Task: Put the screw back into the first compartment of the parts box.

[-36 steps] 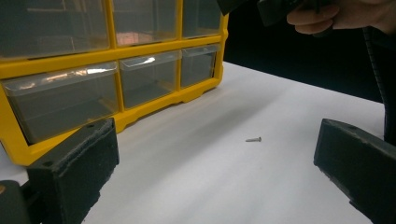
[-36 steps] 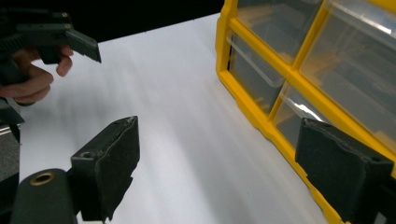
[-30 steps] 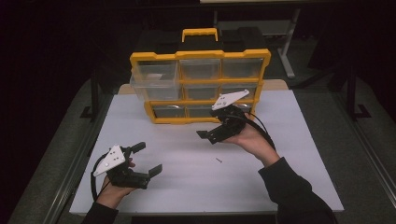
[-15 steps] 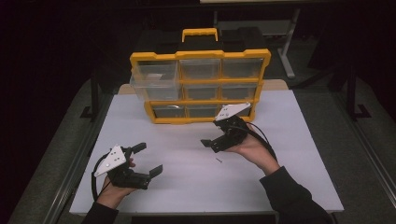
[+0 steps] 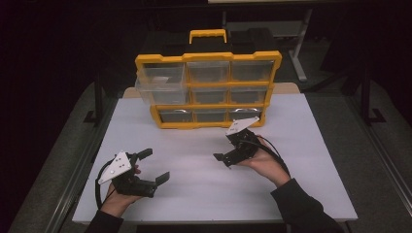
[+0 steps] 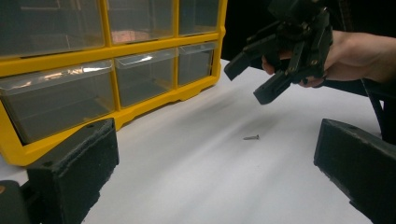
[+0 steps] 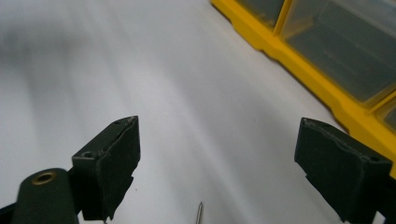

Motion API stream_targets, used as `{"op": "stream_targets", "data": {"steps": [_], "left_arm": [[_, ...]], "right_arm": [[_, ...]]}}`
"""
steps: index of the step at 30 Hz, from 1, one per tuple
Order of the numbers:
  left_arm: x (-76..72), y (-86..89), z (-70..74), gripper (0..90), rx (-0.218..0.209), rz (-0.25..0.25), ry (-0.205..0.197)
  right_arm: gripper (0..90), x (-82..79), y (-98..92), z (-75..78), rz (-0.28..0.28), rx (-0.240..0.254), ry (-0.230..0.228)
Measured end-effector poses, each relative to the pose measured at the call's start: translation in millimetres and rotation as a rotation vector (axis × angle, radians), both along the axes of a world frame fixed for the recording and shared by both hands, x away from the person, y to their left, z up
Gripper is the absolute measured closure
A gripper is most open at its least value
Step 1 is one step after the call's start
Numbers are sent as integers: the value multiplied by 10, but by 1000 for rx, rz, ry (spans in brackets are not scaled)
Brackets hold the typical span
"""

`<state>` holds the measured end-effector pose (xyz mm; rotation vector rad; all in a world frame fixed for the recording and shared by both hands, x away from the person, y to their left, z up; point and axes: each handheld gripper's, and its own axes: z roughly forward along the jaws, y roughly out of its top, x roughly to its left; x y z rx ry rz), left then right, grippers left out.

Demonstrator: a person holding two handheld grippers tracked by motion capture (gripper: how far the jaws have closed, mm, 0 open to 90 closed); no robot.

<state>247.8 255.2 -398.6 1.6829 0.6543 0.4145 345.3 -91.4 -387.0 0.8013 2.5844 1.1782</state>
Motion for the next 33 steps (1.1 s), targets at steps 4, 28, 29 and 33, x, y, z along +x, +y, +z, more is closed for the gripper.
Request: {"op": "stream_targets", "data": {"steps": [4,28,29,33], "left_arm": [[-1,-3,0,0,-1,-1,1],[0,0,3,0,0,-6,5],[0,0,3,0,0,-6,5],[-1,0,4,0,-1,-5,4]], "right_arm": [[144,11,-5,-89,0,-22,17],[621,46,-27,-424,71,-156,139],[636,42,-24,-429,75,-158,146],[677,39,-17,-448,85,-169,151]]}}
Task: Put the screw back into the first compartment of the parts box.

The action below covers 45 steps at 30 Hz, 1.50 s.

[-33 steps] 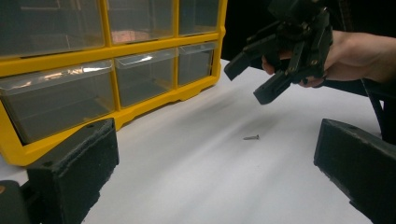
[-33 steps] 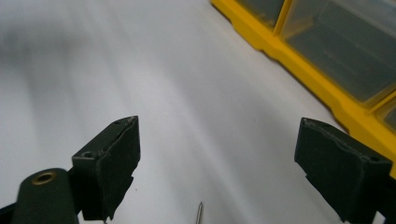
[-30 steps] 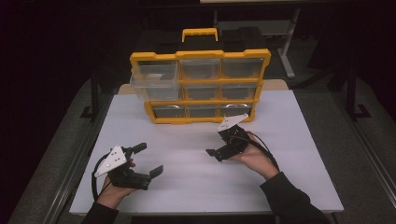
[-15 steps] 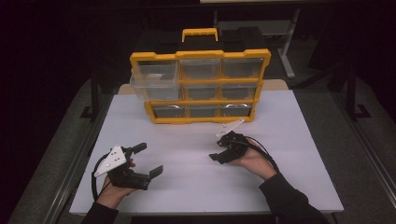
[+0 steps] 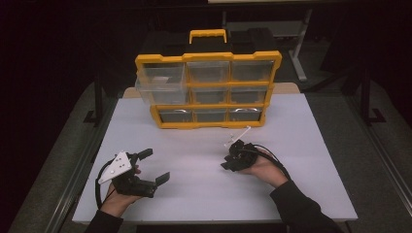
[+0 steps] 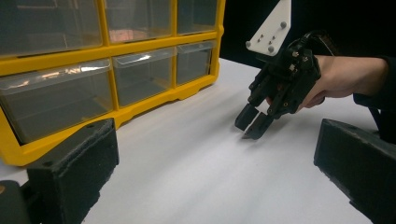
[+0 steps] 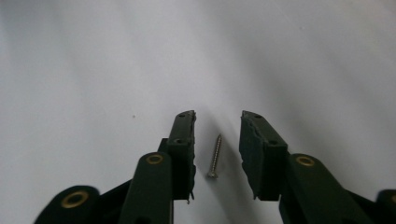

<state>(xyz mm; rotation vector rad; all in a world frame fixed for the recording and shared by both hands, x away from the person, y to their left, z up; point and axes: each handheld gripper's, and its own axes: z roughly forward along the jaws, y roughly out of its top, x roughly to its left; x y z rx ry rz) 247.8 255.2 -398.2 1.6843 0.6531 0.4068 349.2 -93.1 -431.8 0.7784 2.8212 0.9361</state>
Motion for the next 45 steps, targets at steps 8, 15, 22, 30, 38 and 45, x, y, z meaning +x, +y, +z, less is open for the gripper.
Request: {"op": "stream_targets", "data": {"steps": [8,15,22,30,38,45], "left_arm": [[-1,-1,0,0,0,-1,0],[-1,-3,-1,0,5,-1,-3],[0,-4,0,0,7,-3,-4],[0,-6,-2,0,6,-4,-3],[-2,-10,0,0,15,-5,-3],[-2,-10,0,0,15,-5,-2]], "right_arm": [[766,-3,-13,-8,1,-15,15],[843,1,-20,-28,6,-32,24],[871,11,-32,-31,5,-31,26],[871,17,-41,-1,8,-8,29],[872,22,-58,90,-2,56,42],[872,22,-32,218,-1,88,39]]}}
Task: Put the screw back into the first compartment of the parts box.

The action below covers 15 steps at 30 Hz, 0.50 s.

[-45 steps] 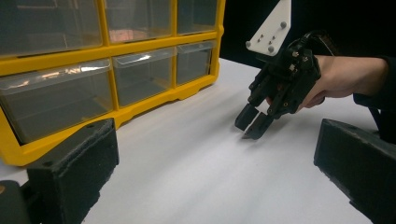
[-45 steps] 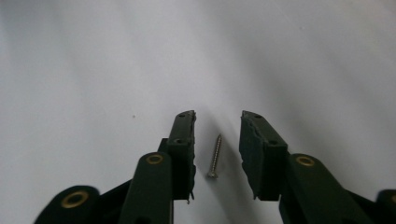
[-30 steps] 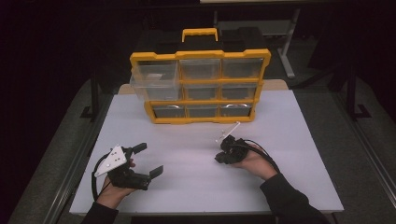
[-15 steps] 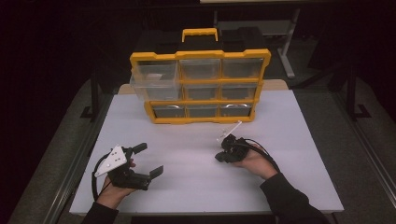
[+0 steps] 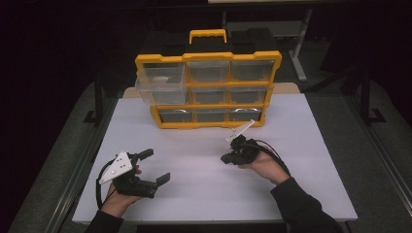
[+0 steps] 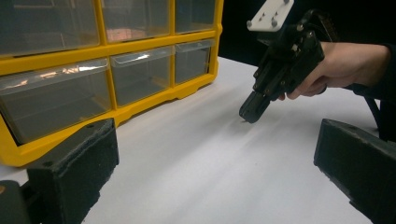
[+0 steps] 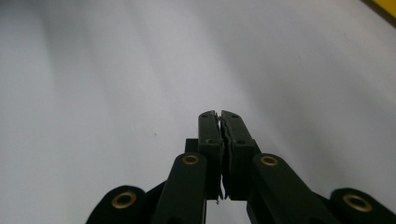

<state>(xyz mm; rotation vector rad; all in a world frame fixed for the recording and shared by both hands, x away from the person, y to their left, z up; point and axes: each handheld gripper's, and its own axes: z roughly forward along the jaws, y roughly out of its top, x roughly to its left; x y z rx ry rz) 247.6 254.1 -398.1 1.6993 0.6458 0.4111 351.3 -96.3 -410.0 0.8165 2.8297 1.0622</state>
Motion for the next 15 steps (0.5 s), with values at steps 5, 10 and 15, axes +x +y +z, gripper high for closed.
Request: {"op": "stream_targets", "data": {"steps": [5,10,15], "left_arm": [[-1,0,0,0,-1,0,0],[-2,-12,-5,0,-7,0,6],[2,-9,-4,0,-3,-2,2]], "right_arm": [[872,-2,20,84,-4,23,2],[872,6,28,208,6,30,-22],[872,12,39,305,9,36,-35]]}}
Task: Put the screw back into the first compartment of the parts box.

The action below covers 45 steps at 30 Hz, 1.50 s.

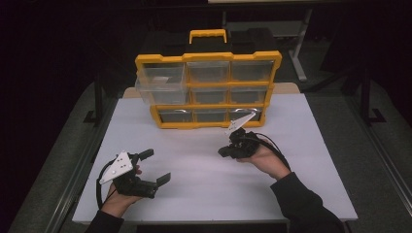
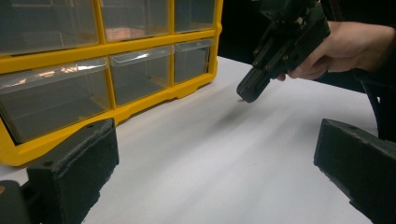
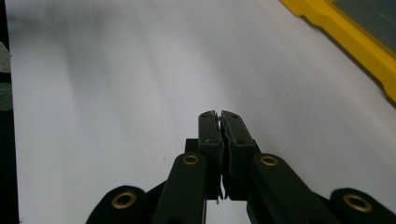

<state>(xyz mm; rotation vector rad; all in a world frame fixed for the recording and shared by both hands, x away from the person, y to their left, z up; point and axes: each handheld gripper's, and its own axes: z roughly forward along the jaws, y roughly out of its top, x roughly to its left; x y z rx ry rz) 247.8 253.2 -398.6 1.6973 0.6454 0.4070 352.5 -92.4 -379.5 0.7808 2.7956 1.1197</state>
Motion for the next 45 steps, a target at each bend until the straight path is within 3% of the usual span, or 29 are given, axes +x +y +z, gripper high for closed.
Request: {"op": "stream_targets", "data": {"steps": [5,25,31,32,36,37,38,45], "left_arm": [[-1,-1,0,0,0,0,0],[4,7,5,0,7,-2,-9],[4,8,6,0,7,-1,-9],[4,8,6,0,7,-1,-9],[1,6,9,0,-1,-1,-7],[3,4,6,0,-5,-3,-9],[2,5,8,0,-3,-3,-8],[5,7,8,0,6,-5,-10]], "right_arm": [[872,18,9,112,11,2,-32],[872,62,56,590,31,45,-91],[872,96,89,711,63,40,-140],[872,84,103,736,55,49,-124],[872,92,120,794,58,49,-129],[872,116,121,821,74,49,-157],[872,100,131,852,58,54,-135],[872,120,148,978,64,65,-150]]}}
